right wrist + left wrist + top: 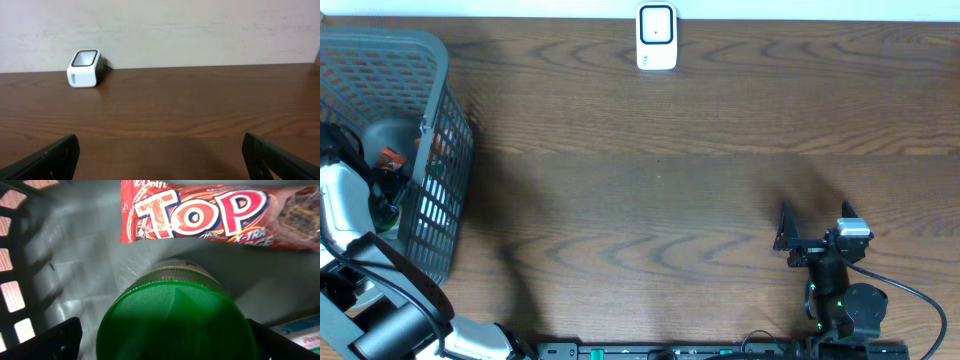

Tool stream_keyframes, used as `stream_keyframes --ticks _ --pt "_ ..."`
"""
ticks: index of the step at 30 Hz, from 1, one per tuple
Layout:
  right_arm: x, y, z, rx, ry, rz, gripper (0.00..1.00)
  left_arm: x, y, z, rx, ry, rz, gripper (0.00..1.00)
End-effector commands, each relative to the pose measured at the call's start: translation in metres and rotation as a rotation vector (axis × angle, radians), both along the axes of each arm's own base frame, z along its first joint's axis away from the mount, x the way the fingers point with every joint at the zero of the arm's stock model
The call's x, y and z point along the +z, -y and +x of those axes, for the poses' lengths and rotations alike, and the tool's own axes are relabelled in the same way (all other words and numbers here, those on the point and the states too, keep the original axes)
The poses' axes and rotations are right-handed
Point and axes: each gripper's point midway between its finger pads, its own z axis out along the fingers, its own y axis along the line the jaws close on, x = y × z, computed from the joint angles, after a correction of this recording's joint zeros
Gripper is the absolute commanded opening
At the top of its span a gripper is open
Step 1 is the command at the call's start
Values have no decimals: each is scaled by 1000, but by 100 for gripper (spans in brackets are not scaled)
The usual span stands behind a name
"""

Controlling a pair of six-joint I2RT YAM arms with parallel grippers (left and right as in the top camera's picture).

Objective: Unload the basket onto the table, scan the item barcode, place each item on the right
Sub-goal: 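Reach left gripper into basket and grasp green-capped pill bottle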

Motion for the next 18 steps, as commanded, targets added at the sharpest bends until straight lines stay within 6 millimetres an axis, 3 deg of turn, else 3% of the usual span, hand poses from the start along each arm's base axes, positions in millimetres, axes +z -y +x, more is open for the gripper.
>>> stream_keyframes --ticks 1,8,18 --pt "0 -1 0 2 0 12 99 0 -5 -2 24 7 23 98" --pt "0 -1 0 2 0 12 99 -4 -10 5 17 23 37 98" --pt "0 -1 0 2 0 12 99 -40 -9 2 18 -50 -20 99"
